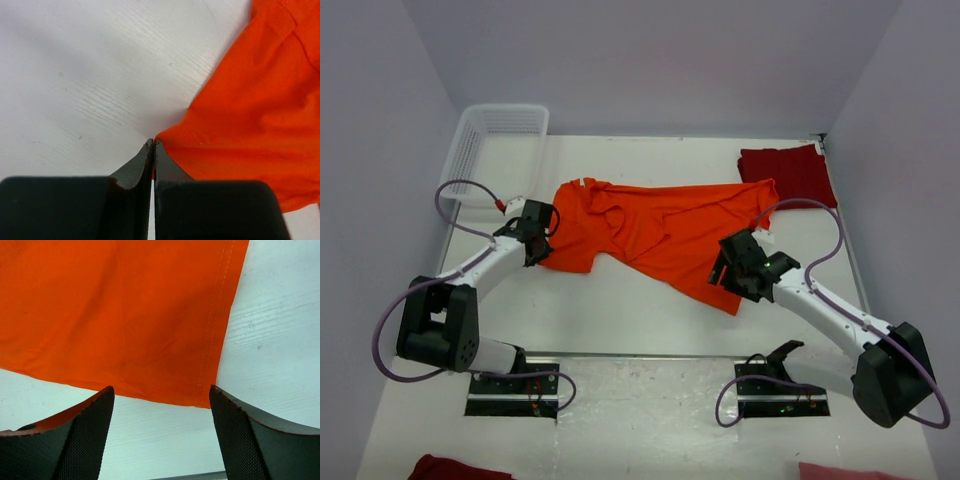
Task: Fold and stack the t-shirts
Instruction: Flatten out the tshirt
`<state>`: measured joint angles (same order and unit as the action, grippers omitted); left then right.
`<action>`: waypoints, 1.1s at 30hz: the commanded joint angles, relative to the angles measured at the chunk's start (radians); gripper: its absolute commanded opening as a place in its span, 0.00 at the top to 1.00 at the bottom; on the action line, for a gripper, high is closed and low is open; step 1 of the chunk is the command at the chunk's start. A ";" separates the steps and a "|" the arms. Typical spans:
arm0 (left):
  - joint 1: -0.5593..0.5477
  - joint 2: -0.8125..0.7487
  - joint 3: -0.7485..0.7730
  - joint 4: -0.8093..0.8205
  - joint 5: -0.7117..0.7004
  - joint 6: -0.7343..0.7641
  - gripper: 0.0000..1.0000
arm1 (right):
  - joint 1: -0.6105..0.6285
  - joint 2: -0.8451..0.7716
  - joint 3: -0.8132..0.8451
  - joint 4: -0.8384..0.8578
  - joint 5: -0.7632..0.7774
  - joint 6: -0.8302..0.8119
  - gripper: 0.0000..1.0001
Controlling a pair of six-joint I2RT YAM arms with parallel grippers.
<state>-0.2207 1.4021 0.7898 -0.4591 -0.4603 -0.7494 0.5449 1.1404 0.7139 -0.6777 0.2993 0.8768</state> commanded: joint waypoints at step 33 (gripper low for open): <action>0.020 -0.104 -0.083 0.069 -0.044 -0.019 1.00 | 0.004 0.051 -0.105 -0.083 -0.091 0.357 0.37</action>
<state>-0.2150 1.3350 0.7231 -0.3992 -0.4385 -0.7444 0.5449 1.1790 0.5808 -0.7406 0.2081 1.1835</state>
